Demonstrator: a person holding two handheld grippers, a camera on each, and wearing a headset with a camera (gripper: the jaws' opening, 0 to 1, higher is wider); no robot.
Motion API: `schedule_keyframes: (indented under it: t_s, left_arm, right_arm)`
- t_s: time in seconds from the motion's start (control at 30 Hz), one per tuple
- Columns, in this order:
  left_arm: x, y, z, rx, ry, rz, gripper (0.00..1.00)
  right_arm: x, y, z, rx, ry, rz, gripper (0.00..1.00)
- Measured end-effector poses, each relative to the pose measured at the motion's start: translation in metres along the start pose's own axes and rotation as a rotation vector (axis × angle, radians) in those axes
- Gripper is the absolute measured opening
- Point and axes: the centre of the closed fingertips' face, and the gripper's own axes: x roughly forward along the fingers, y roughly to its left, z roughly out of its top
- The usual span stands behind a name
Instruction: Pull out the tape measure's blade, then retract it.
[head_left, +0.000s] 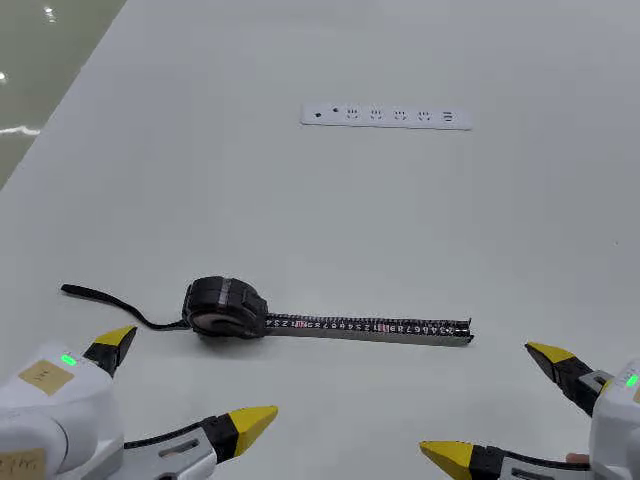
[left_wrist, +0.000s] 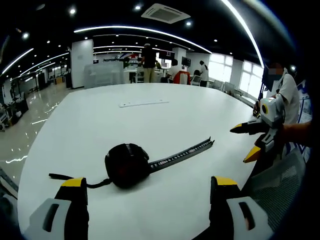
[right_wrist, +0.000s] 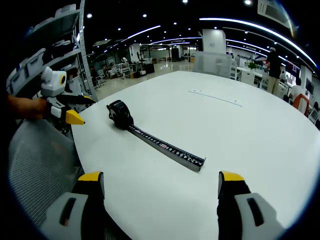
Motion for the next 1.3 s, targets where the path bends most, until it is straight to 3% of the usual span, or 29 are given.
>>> schedule_keyframes:
  t_s: [0.17,0.67,0.9,1.1,1.3]
  left_arm:
    - [0.003,0.004,0.006,-0.013,-0.019,0.055,0.99]
    - [0.026,0.005,0.011,-0.058,-0.027,0.136,0.99]
    - [0.034,0.012,0.004,-0.105,-0.021,0.17,0.98]
    - [0.044,0.017,-0.006,-0.142,0.001,0.188,0.96]
    - [0.054,0.022,-0.003,-0.164,-0.007,0.21,0.95]
  right_arm:
    - [0.002,0.0,-0.002,-0.013,-0.011,0.03,0.93]
    - [0.012,-0.021,-0.016,-0.084,-0.018,0.069,0.89]
    - [0.017,-0.033,-0.021,-0.138,-0.025,0.097,0.8]
    - [0.023,-0.04,-0.024,-0.218,-0.01,0.154,0.69]
    - [0.029,-0.054,-0.021,-0.267,-0.007,0.175,0.54]
